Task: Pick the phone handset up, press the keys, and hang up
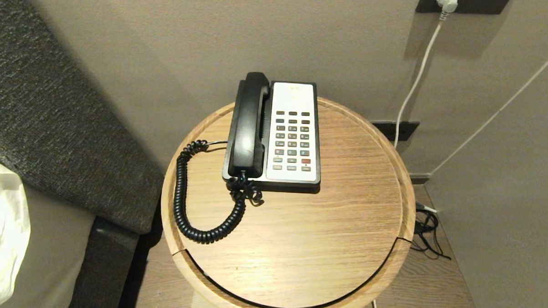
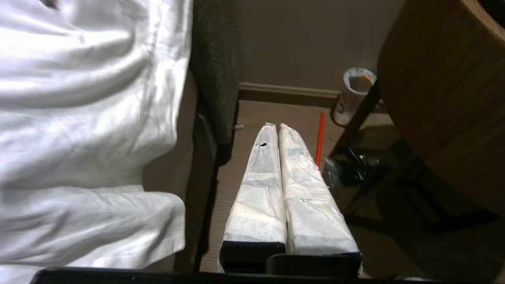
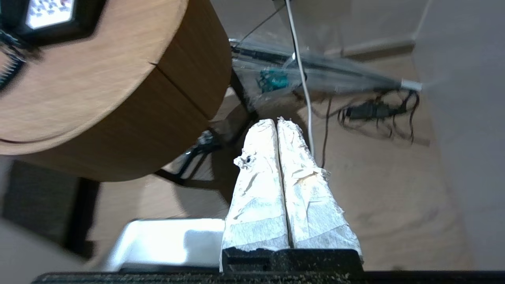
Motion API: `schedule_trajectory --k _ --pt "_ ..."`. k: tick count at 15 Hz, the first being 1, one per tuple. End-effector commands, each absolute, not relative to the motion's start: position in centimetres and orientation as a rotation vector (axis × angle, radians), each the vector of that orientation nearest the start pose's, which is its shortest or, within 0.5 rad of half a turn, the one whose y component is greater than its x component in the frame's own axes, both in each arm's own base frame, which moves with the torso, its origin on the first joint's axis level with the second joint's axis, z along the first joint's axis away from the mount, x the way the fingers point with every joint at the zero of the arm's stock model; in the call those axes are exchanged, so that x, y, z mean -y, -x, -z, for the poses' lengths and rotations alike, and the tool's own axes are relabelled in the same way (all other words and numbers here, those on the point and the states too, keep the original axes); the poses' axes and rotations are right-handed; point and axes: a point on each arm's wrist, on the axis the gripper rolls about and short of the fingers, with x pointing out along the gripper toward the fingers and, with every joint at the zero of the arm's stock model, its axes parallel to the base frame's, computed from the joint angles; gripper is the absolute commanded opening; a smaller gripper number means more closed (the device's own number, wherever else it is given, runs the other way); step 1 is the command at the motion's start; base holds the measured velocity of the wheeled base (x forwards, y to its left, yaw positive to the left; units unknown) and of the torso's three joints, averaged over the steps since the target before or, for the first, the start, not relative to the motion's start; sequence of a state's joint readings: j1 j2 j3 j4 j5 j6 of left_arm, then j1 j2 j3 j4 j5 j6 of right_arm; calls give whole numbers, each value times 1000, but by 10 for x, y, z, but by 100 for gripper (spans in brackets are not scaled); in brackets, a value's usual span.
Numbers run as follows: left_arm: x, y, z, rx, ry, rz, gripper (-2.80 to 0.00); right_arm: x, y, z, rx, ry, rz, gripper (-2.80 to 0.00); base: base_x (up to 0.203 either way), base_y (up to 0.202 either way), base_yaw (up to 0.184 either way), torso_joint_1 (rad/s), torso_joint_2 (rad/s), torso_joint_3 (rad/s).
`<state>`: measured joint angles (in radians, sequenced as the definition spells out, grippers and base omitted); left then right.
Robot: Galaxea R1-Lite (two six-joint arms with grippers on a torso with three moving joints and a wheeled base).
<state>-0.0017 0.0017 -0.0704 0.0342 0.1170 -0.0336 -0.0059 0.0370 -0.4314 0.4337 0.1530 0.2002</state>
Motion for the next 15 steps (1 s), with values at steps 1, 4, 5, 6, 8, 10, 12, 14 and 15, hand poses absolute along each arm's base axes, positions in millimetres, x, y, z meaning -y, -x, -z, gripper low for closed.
schedule_trajectory --k 1,4,5,6,8,10,12,14,15 --pt "-2 27 -86 14 34 -84 -280 -4 45 -119 -57 -152 -140 -280 0 0 0 0 0 0" --pt "-1 28 -84 -24 14 -38 -280 -2 28 -88 -83 -94 -67 -280 0 0 0 0 0 0" --pt "0 27 -81 -47 15 -8 -280 -1 25 -83 -65 -78 -17 -280 0 0 0 0 0 0" --pt "0 27 -78 -68 16 -2 -280 0 23 -81 -39 -50 16 -280 0 0 0 0 0 0" --pt "0 27 -77 -66 15 -4 -280 0 20 -76 -32 -1 12 -280 0 0 0 0 0 0" --pt "0 27 -77 -66 0 -3 -280 0 20 -76 -32 17 10 -280 0 0 0 0 0 0" --pt "0 27 -77 -65 -8 1 -280 0 20 -76 -34 21 9 -280 0 0 0 0 0 0" --pt "0 27 -77 -61 -1 2 -280 0 20 -76 -35 21 9 -280 0 0 0 0 0 0" --pt "0 27 -77 -62 -6 2 -280 0 20 -76 -34 22 8 -280 0 0 0 0 0 0"
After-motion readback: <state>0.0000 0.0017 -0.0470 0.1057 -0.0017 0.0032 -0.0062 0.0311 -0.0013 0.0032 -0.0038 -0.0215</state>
